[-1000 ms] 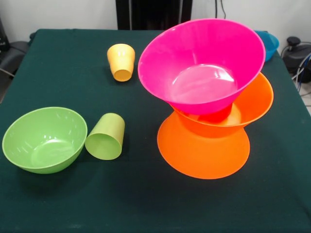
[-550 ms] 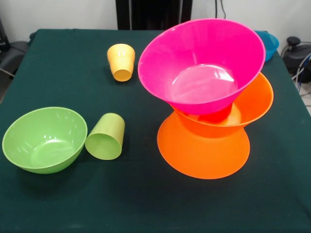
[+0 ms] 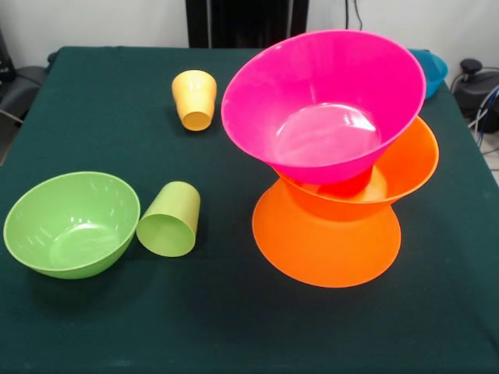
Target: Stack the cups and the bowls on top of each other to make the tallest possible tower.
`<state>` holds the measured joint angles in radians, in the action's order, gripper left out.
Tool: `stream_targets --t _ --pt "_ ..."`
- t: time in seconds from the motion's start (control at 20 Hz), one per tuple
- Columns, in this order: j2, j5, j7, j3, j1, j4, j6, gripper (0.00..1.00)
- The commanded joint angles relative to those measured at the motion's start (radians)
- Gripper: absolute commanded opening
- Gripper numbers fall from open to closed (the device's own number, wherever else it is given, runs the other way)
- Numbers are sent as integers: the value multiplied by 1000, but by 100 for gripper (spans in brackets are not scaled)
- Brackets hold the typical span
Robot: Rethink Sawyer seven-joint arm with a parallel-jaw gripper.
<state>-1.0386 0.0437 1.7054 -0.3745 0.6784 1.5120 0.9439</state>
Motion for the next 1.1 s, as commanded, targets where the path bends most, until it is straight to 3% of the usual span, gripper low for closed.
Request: stream_targets --t 0.05,0.2,0.65,0.9,1.1 --pt "11 -98 -185 -48 5 -2 179 0" --pt "14 -115 -231 -55 34 -29 215 0" --pt "16 -201 -353 -124 124 -283 527 0" --pt "15 -245 -394 -170 163 -374 633 0" --pt "57 -303 -427 -221 174 -530 784 0"
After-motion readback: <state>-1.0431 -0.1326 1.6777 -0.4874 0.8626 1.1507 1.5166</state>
